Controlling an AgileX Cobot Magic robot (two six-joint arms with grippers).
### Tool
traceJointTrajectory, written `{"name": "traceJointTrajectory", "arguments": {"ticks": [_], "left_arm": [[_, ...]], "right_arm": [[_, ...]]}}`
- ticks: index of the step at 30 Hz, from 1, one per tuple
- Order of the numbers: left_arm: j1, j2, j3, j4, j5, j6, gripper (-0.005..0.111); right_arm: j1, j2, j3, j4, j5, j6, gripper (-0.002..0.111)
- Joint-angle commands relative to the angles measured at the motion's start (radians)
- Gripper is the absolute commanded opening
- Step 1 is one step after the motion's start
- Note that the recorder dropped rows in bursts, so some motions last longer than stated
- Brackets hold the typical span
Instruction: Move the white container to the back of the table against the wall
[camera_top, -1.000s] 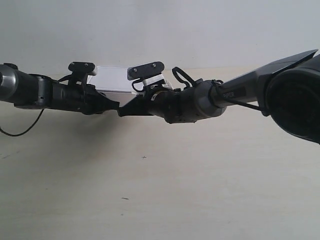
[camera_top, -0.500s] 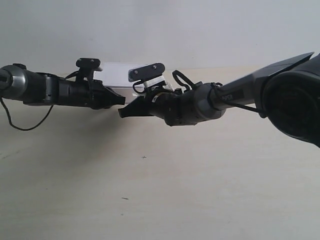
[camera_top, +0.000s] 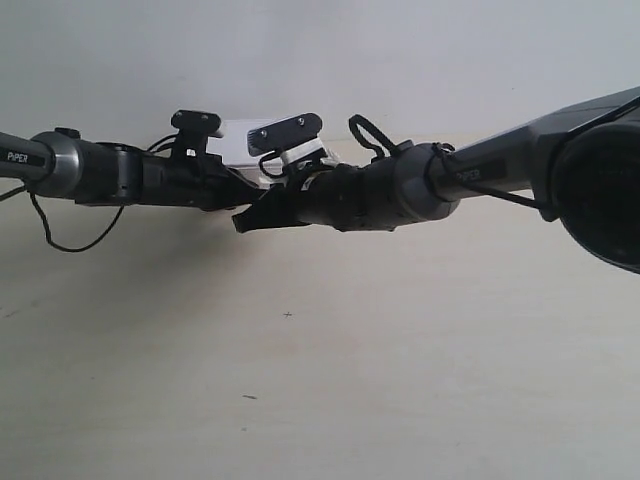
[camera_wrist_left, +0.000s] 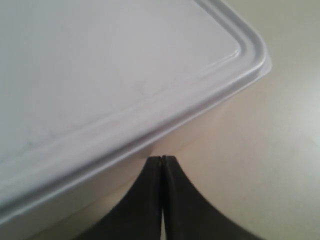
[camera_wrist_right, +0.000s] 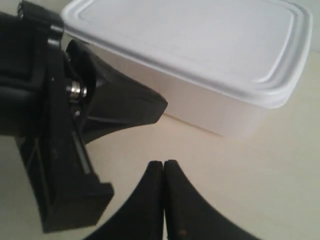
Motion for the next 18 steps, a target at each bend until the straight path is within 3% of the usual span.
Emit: {"name": "traceJointTrajectory", "arguments": {"ticks": [1, 4, 18], "left_arm": [[-0.001, 0.026, -0.039, -0.007, -0.018, 0.005, 0.000], [-0.001, 0.028, -0.066, -0.007, -0.069, 0.005, 0.000], [-0.001, 0.059, -0.119, -0.007, -0.160, 0.018, 0.000]], "right_arm": [[-0.005, -0.025, 0.010, -0.004, 0.042, -0.040, 0.000], [-0.005, -0.033, 0.062, -0.004, -0.043, -0.040, 0.000], [-0.005, -0.033, 0.064, 0.000, -0.075, -0.040, 0.000]]}}
